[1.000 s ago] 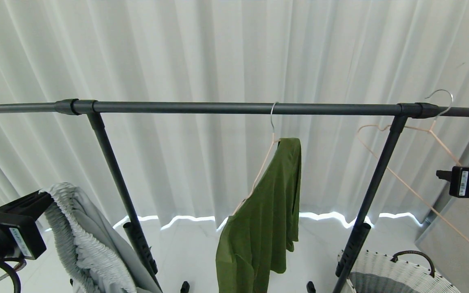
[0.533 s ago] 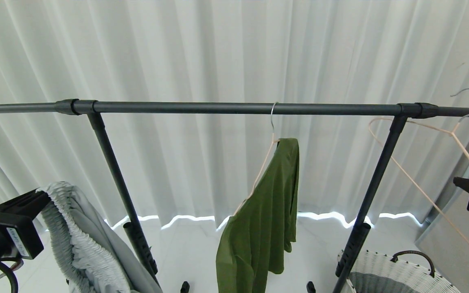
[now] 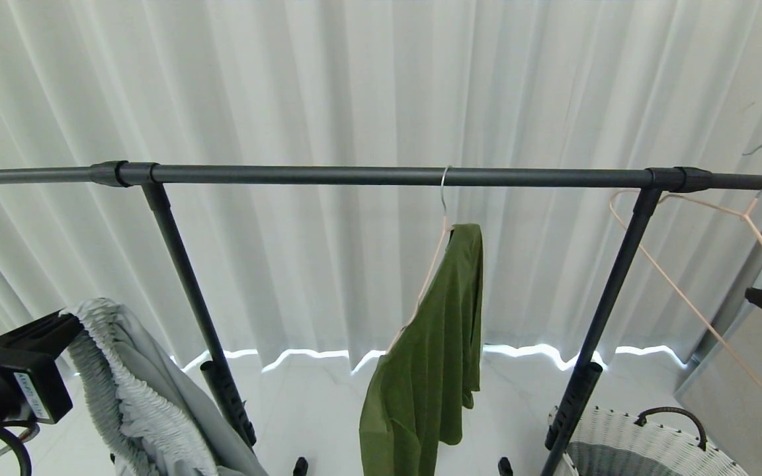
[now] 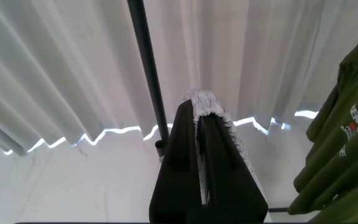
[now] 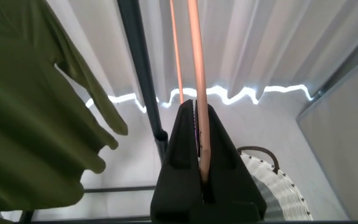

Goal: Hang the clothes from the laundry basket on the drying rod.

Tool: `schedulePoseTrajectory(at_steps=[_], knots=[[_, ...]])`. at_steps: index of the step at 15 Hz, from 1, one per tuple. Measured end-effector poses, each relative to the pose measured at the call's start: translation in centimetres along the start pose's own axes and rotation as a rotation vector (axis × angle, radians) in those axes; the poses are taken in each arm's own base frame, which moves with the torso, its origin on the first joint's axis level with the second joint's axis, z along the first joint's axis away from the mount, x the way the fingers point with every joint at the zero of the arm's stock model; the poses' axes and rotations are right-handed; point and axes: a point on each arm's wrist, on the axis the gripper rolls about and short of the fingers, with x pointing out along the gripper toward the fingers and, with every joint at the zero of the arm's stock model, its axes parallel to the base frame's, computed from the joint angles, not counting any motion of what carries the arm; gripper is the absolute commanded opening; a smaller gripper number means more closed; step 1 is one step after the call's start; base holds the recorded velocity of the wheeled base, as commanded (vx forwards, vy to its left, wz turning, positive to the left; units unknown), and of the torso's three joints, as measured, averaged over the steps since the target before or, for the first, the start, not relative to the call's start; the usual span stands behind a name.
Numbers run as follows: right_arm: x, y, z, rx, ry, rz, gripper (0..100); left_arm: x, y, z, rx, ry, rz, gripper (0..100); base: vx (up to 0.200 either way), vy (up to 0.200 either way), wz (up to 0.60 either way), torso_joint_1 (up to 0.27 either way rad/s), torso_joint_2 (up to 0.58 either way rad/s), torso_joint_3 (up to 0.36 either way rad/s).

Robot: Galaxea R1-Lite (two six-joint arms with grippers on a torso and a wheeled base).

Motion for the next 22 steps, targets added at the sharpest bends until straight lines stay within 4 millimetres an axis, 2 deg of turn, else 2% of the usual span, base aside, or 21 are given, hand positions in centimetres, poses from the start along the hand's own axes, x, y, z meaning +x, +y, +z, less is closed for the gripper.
schedulePoseTrajectory(at_steps=[9, 18, 22], knots=[[1.4, -0.1, -0.1, -0.001, -0.007, 0.001, 0, 0.3, 0.0, -0.3, 0.001, 0.021, -0.001, 0, -0.2, 0.0, 0.0, 0.003, 0.0, 0.001], [2.0, -0.1, -0.5, 0.0, 0.023, 0.009, 0, 0.5, -0.1, -0.4, 0.002, 0.031, -0.006, 0, 0.0, 0.0, 0.0, 0.0, 0.0, 0.0], [0.6, 0.9, -0.5, -0.012, 0.0, 0.074, 0, 0.6, -0.1, -0.5, 0.003, 0.036, -0.006, 0, 0.0, 0.0, 0.0, 0.0, 0.0, 0.0]])
